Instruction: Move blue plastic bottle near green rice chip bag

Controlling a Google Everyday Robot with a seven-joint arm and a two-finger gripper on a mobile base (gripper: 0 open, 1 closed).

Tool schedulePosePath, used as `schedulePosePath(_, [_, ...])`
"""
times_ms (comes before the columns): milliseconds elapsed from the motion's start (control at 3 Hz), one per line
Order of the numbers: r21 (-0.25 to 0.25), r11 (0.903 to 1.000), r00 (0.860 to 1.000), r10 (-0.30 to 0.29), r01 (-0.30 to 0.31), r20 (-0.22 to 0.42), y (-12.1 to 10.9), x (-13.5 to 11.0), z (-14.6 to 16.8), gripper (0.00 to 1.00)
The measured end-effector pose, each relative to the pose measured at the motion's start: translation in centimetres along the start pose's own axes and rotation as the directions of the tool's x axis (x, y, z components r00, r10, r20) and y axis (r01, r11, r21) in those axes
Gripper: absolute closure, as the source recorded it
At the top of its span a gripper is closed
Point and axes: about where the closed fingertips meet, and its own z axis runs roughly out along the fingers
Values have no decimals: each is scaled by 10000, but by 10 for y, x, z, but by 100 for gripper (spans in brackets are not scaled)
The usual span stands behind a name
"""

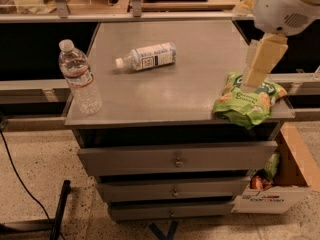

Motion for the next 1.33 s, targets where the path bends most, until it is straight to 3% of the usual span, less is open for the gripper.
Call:
schedulePosePath(333, [187,9947,9945,-1015,1010,277,-40,-30,18,0])
schedulePosePath(667, [39,9839,9828,-1788,1788,460,-76,-58,44,0])
schedulePosePath(1333, [-533,9708,9711,-2306,2339,617,-128,-103,116,0])
